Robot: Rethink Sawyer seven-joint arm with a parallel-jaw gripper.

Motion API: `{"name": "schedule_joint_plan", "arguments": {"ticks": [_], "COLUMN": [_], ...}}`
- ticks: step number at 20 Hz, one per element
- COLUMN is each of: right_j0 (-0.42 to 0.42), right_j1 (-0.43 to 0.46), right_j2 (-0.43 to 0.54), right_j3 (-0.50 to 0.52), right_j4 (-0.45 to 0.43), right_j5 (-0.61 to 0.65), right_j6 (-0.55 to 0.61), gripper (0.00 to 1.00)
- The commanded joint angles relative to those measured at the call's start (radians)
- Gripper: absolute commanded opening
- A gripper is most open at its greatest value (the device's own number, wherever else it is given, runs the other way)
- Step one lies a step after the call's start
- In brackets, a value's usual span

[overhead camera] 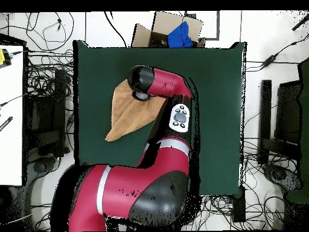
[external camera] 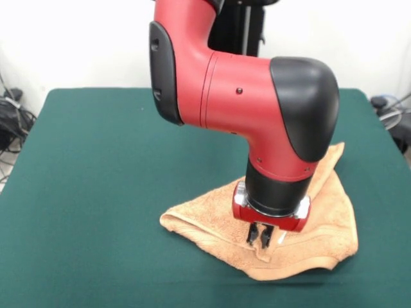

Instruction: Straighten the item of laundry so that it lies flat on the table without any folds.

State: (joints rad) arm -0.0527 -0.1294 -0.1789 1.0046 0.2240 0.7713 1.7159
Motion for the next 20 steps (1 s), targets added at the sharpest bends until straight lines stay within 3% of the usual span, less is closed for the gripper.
{"name": "schedule_joint_plan", "arguments": {"ticks": [1,20], "right_j0": [0.021,0.007], "right_j1": [-0.052,-0.266], "right_j2": [0.018,-0.005], "right_j3": [0.184,0.388], "right_j4": [0.034,0.019], "right_j5": [-0.017,0.087], "right_j6": [0.291,0.239], "gripper": [0.0,0.0]}}
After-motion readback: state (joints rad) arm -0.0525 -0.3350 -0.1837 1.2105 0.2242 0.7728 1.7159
